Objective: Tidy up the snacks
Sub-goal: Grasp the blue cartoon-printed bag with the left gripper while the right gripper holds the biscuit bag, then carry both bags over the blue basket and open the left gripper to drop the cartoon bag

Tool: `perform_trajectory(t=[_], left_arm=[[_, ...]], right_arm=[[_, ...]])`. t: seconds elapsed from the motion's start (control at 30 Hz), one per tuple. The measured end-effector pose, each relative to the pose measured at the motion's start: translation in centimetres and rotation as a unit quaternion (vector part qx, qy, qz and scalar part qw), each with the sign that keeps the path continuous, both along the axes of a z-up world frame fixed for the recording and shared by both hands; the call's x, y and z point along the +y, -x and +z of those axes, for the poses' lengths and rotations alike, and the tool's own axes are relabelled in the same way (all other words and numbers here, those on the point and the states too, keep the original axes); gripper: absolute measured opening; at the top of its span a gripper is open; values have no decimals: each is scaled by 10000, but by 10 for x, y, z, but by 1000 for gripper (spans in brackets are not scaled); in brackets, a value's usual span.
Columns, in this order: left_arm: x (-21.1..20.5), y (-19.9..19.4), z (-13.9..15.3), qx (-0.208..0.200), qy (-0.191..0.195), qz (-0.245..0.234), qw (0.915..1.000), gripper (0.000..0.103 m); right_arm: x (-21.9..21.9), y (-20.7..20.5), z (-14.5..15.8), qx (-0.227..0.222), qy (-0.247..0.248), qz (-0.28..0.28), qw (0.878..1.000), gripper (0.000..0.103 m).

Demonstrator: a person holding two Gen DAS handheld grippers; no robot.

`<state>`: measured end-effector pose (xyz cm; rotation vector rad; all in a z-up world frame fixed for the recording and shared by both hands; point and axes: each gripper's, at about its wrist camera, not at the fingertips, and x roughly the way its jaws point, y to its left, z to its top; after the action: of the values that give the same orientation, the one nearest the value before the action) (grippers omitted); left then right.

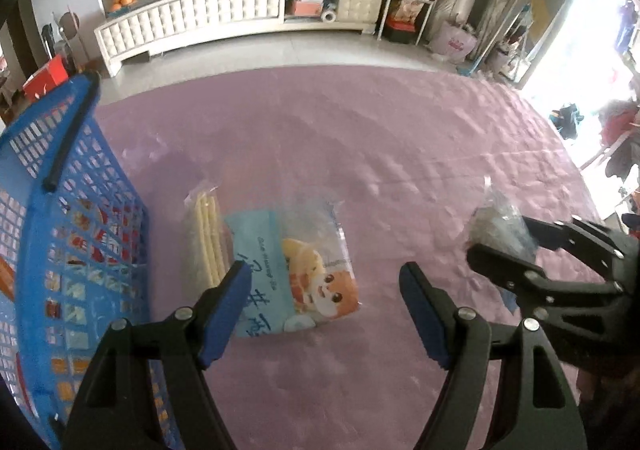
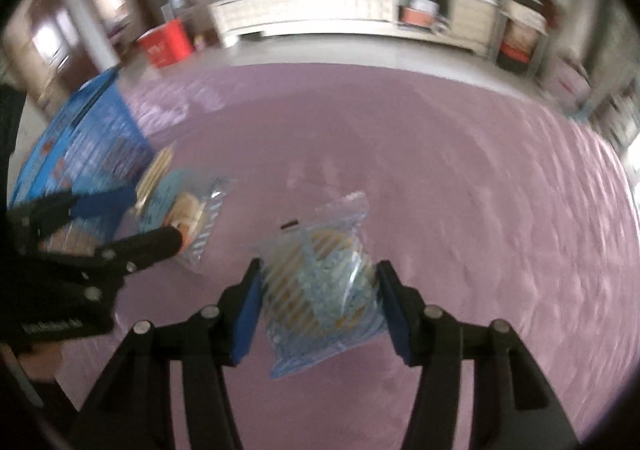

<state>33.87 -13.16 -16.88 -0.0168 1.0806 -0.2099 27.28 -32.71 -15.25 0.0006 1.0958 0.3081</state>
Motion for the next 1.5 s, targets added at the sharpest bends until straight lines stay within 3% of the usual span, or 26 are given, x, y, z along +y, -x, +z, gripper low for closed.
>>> perform_trajectory(t=[0.1,0.37,0.43,0.47,0.5,0.57,0.67,0.8,0.9,1.07,1.5], left_arm=[[0,-10,-13,187,-22,0,9998,75],[-15,-20,-29,199,-948,-56,9953,75],[-15,-23,-32,181,-1020,74,9946,66],[-15,-23,-31,135,-1090,167,9938,51],[-13,-23,-28,117,-1085,203,9938,47],[-9,-21,-26,195,-696,125,9973,45],[-7,-12,-23,143,-601,83,9981,43],[-4,1,-16,236,-91,100,9996,42],[-6,13,-6,138,-188,64,9997,42],[-6,37,21,-54,93,-112,9999,41],[21,101,115,-998,363,-358,9937,41]], right_arm=[[1,-1,-9,26,-243,-181,9995,60],[-14,-5,-22,181,-302,-393,9986,60],[-17,-5,-18,121,-285,-428,9986,60],[-17,-4,-16,79,-280,-437,9986,60],[-17,-3,-13,37,-285,-433,9986,60],[-16,-1,-10,-10,-306,-417,9987,60],[-10,1,-9,-41,-287,-342,9990,60],[-4,4,-6,-32,-303,-268,9992,60],[0,7,-1,-19,-266,-241,9994,60],[3,20,21,-162,-122,-268,9994,60],[31,63,110,-843,25,-173,9963,59]])
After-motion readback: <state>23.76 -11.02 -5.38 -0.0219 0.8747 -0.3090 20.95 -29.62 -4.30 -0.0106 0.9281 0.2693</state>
